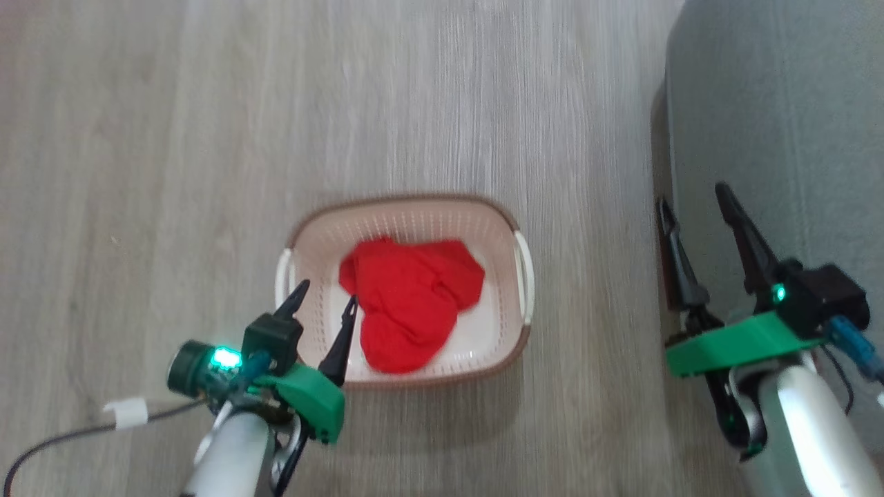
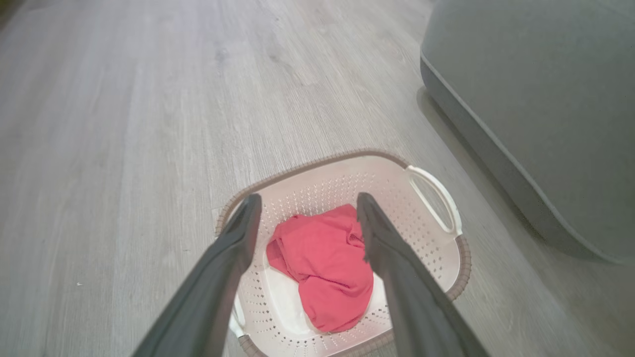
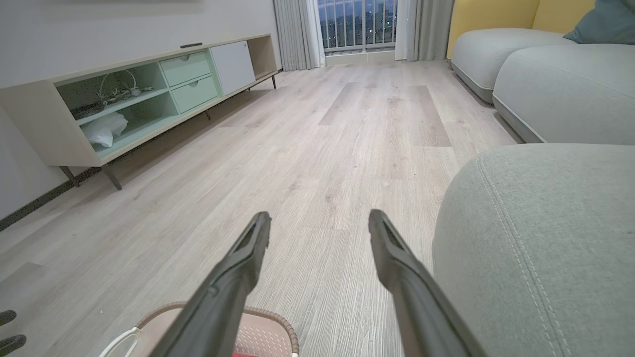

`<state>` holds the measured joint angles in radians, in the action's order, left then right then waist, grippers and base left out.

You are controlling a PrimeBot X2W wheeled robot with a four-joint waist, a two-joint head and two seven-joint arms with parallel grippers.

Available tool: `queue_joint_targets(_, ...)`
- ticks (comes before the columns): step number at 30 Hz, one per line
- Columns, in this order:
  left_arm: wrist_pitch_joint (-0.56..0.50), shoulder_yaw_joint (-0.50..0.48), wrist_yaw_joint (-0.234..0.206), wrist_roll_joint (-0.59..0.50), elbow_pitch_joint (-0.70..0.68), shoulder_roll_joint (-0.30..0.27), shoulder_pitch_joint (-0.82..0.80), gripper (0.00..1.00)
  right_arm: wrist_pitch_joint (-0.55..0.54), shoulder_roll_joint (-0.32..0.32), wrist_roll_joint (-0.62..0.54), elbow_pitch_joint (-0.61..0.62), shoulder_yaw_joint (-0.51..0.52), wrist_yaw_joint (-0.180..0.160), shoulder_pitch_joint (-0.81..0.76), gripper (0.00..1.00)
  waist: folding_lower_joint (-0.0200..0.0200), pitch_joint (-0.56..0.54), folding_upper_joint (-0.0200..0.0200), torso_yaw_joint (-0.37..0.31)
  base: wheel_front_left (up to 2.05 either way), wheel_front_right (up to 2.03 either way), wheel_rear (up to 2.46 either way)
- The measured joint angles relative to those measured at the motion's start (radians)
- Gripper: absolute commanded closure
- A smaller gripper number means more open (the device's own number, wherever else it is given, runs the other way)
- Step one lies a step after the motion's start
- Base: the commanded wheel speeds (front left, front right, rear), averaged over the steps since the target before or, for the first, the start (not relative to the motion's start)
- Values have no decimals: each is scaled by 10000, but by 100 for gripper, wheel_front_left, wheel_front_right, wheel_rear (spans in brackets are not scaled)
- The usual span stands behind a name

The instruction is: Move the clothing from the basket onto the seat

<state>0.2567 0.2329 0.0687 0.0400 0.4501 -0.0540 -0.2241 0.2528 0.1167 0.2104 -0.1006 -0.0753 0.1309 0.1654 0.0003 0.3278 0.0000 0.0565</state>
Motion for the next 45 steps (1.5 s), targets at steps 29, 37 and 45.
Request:
queue_joint_targets(29,0,1321,523,-522,5145,-1210,-5356,0,25,-531,-631,1494,-1285,0,1694,0,-2,5364,-1,-2289,0,0,0)
queue_joint_targets(37,0,1839,460,-961,6934,-1620,-6481,0,25,-543,-81,1678,-1885,0,2127,0,-2,6132,-1,-3076,0,0,0)
queue_joint_targets(45,-2,1973,-209,-1214,7894,-1764,-7387,0,25,-552,174,1935,-2006,0,2116,0,-3,6612,-1,-3562,0,0,0)
